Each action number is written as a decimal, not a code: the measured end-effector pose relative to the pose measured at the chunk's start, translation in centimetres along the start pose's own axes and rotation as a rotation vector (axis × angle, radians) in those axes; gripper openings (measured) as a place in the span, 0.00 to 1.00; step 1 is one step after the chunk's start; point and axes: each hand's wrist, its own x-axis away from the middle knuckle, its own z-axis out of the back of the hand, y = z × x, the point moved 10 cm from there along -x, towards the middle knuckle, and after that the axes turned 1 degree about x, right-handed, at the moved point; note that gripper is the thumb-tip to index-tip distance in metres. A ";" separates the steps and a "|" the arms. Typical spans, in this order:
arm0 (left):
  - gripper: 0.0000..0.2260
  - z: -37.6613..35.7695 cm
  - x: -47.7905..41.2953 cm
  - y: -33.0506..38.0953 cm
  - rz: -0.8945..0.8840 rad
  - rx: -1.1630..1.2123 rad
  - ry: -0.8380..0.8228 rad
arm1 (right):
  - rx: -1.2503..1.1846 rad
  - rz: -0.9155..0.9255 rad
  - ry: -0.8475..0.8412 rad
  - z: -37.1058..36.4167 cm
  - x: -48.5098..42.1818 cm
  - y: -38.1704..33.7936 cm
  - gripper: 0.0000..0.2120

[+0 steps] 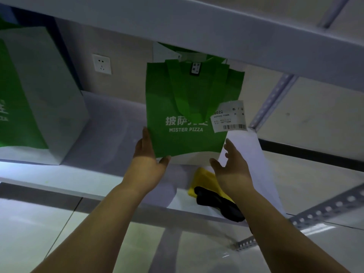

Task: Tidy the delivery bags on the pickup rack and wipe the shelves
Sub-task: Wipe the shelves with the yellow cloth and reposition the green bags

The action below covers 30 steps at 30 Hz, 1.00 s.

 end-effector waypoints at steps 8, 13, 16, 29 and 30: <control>0.34 2.1 2.3 0.7 0.129 -0.177 0.033 | 0.086 0.186 0.084 2.1 2.4 -1.1 0.20; 0.27 4.7 5.7 1.7 0.110 -0.274 0.063 | -0.014 0.338 -0.070 0.5 4.2 -3.7 0.16; 0.25 7.1 8.4 1.4 0.131 -0.323 0.083 | -0.055 0.393 -0.192 -1.4 5.1 -5.4 0.15; 0.21 17.0 11.6 -10.2 0.328 -0.360 0.287 | -0.080 0.502 -0.393 -13.2 8.9 -14.5 0.13; 0.20 17.8 11.2 -11.1 0.312 -0.368 0.289 | -0.070 0.501 -0.398 -14.3 9.3 -15.1 0.13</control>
